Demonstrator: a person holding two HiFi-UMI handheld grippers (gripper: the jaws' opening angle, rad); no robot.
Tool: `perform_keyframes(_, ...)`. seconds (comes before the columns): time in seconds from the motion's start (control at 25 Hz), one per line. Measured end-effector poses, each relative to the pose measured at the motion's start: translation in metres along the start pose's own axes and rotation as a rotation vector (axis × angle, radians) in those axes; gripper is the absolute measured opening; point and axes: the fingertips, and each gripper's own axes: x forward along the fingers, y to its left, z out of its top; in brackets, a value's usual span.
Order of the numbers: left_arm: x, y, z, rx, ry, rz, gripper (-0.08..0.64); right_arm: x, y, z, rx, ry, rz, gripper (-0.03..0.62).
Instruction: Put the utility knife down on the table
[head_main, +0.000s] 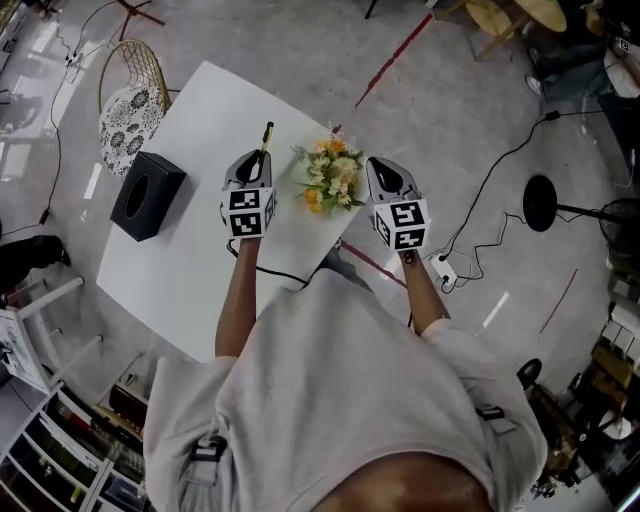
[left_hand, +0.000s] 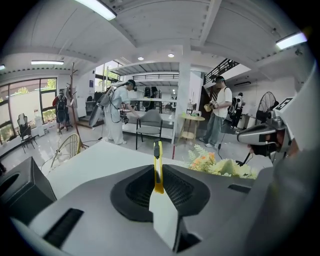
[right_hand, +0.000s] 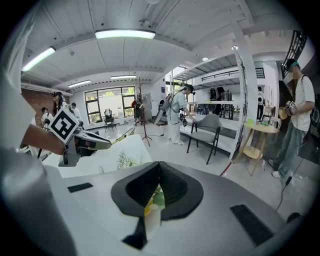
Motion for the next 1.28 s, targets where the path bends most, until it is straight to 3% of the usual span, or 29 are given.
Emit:
perform_keyframes(0.84,0.068,0.008,-0.040,-0.022,0.138,-0.019,0.060,0.007,-0.011,-0.035,0.019,0.103,-0.008,0.031)
perform_keyframes(1.28,0.092,0.011,-0.045,0.026,0.207,-0.001,0.060,0.009,-0.012,-0.036,0.026,0.111,0.000,0.031)
